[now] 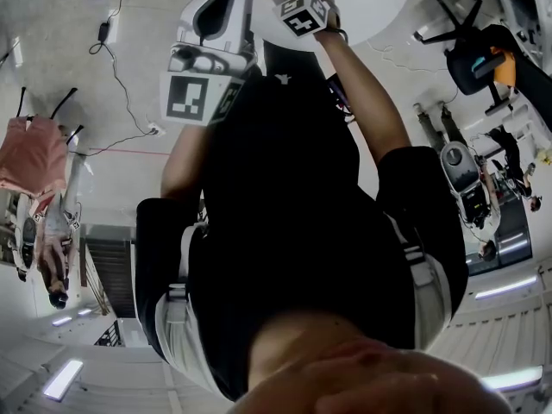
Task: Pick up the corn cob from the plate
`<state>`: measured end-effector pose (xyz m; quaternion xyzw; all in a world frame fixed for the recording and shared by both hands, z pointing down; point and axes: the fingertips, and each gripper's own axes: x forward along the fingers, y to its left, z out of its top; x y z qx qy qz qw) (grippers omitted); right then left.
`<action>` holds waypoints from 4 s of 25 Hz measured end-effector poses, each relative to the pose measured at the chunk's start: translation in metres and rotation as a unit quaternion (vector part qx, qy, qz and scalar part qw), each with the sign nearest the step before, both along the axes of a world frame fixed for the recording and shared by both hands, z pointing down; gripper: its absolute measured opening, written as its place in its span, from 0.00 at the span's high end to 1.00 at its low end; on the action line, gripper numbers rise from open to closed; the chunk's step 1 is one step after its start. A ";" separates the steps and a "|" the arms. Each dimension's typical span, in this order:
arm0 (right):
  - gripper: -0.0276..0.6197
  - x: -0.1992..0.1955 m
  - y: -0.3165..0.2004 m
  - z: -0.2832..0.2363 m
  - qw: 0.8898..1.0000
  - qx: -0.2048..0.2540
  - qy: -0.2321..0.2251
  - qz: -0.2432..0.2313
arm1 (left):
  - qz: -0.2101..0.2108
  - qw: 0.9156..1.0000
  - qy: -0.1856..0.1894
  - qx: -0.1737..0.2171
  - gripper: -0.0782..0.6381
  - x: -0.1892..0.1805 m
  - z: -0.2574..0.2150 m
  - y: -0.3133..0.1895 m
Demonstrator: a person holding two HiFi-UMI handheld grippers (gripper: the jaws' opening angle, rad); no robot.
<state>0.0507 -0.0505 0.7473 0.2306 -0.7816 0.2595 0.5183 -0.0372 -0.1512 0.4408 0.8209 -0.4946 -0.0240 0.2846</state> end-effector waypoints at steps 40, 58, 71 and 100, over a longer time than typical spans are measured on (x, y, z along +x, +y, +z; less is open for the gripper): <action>0.57 0.001 -0.008 0.000 0.998 0.040 0.001 0.038 | -0.038 0.999 -0.023 0.008 0.89 -0.041 0.008 0.025; 0.57 0.005 -0.002 -0.040 0.993 0.071 -0.019 0.089 | -0.048 0.998 -0.023 0.027 0.89 -0.046 -0.014 0.063; 0.57 0.001 -0.003 -0.093 0.987 0.112 -0.040 0.105 | -0.052 0.997 -0.014 0.057 0.89 -0.048 -0.050 0.081; 0.57 -0.003 -0.017 -0.219 0.961 0.206 -0.102 0.153 | -0.055 0.989 -0.022 0.135 0.89 -0.060 -0.119 0.100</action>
